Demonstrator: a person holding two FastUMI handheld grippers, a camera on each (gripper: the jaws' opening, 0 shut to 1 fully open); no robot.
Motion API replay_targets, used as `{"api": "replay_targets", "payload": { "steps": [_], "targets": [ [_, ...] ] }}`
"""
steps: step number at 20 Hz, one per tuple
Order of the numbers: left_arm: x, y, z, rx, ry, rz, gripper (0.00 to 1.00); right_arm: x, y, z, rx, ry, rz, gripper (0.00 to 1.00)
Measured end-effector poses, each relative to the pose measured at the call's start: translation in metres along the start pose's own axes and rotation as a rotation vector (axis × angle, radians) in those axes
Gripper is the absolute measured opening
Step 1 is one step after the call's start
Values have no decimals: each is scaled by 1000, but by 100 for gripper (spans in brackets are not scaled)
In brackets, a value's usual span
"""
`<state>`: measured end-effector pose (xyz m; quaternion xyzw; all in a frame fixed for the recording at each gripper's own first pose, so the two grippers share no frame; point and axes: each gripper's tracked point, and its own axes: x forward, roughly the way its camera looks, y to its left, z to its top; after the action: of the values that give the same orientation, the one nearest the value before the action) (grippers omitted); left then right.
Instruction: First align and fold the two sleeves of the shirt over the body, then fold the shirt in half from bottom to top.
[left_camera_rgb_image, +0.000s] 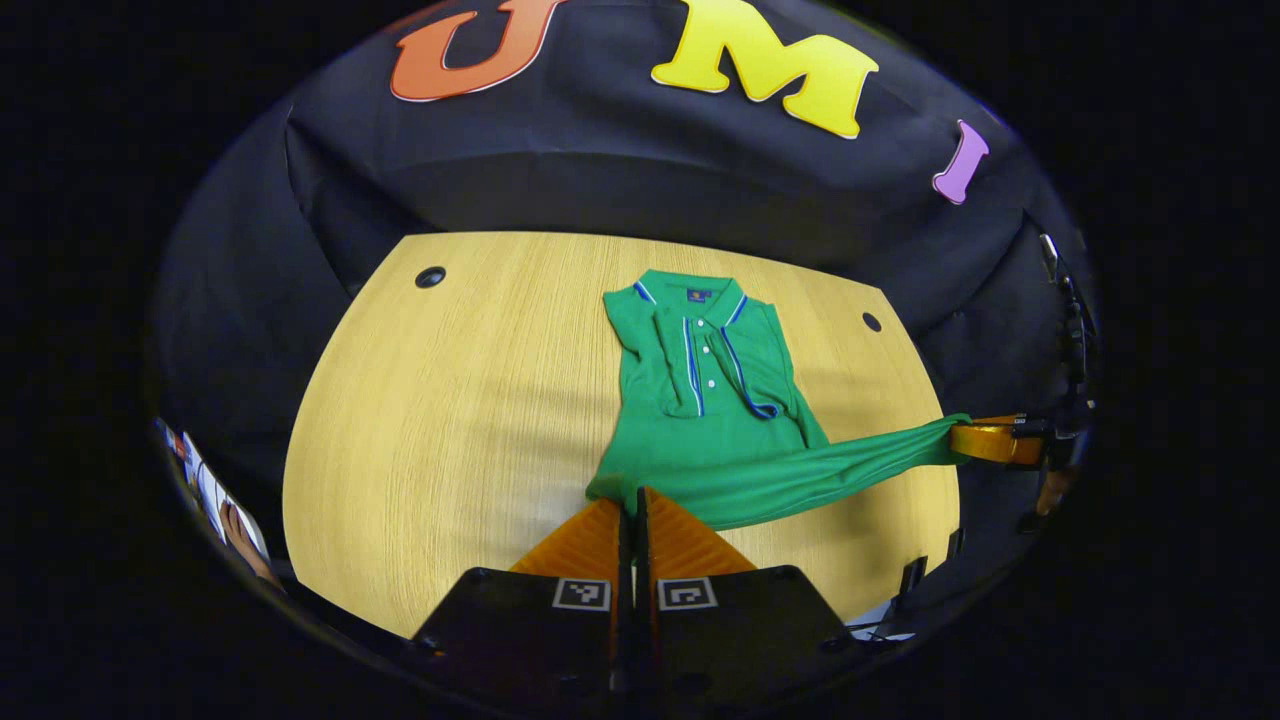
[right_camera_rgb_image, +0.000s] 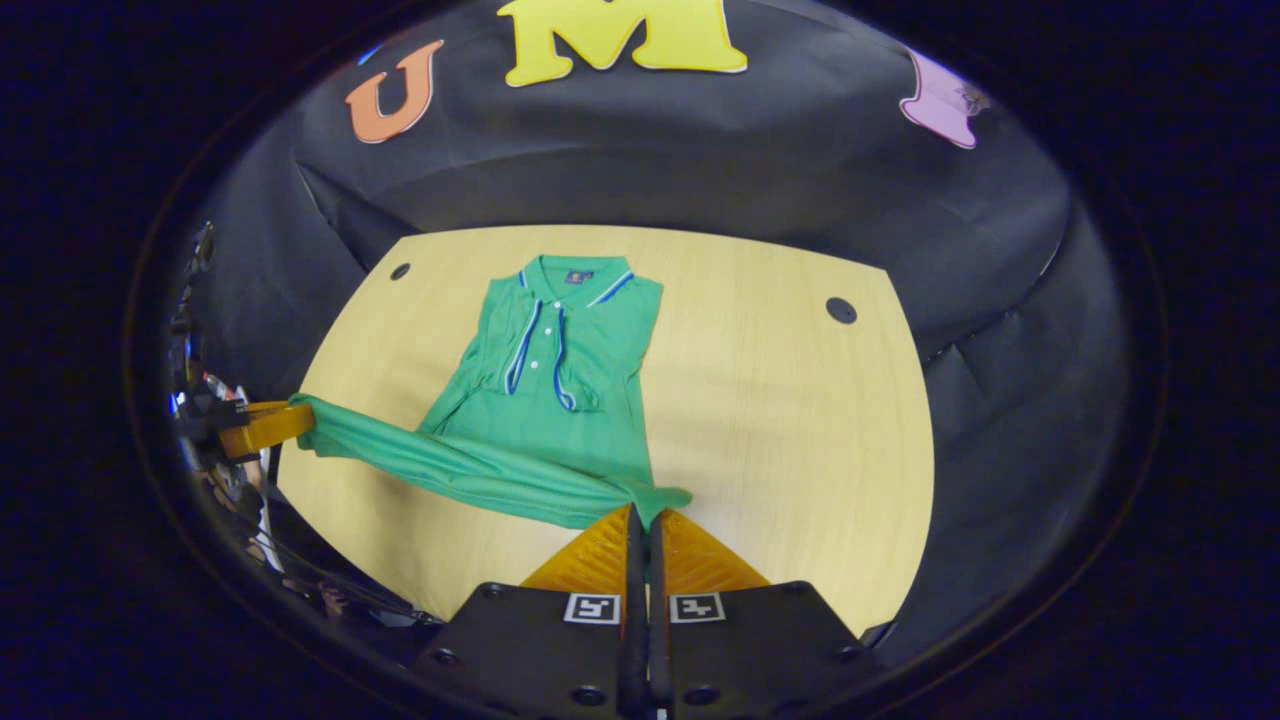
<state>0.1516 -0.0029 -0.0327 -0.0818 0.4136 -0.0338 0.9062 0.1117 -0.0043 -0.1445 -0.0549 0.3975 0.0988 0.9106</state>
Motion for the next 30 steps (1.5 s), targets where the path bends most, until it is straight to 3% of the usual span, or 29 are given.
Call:
{"api": "replay_targets", "payload": {
  "steps": [2,3,10,14,18,19,20,21,22,23,24,26,30],
  "targets": [
    [7,4,14,7,-12,8,4,9,0,16,-11,-18,-5,0],
    [12,5,21,11,-16,15,4,12,-3,25,-12,-29,-11,4],
    [55,12,77,-22,-55,19,3,56,-16,83,31,-53,-28,0],
    [88,21,107,9,-85,35,4,87,-16,119,6,-89,-59,3],
    [128,35,125,54,-97,75,3,127,-16,144,11,-105,-79,0],
    [138,35,130,60,-105,77,3,138,-17,148,16,-109,-82,4],
    [149,36,132,68,-110,83,7,148,-19,153,19,-111,-85,4],
    [159,36,135,71,-118,80,3,160,-22,157,22,-114,-91,7],
    [169,35,139,67,-131,74,3,170,-26,161,25,-119,-99,4],
    [179,35,143,56,-146,70,7,181,-27,166,43,-132,-94,4],
    [190,36,145,47,-158,71,3,192,-26,173,66,-144,-81,4],
    [212,43,149,47,-169,87,3,198,-33,180,88,-172,-74,0],
    [248,51,158,59,-184,106,3,238,-38,191,142,-199,-63,4]
  ]
}}
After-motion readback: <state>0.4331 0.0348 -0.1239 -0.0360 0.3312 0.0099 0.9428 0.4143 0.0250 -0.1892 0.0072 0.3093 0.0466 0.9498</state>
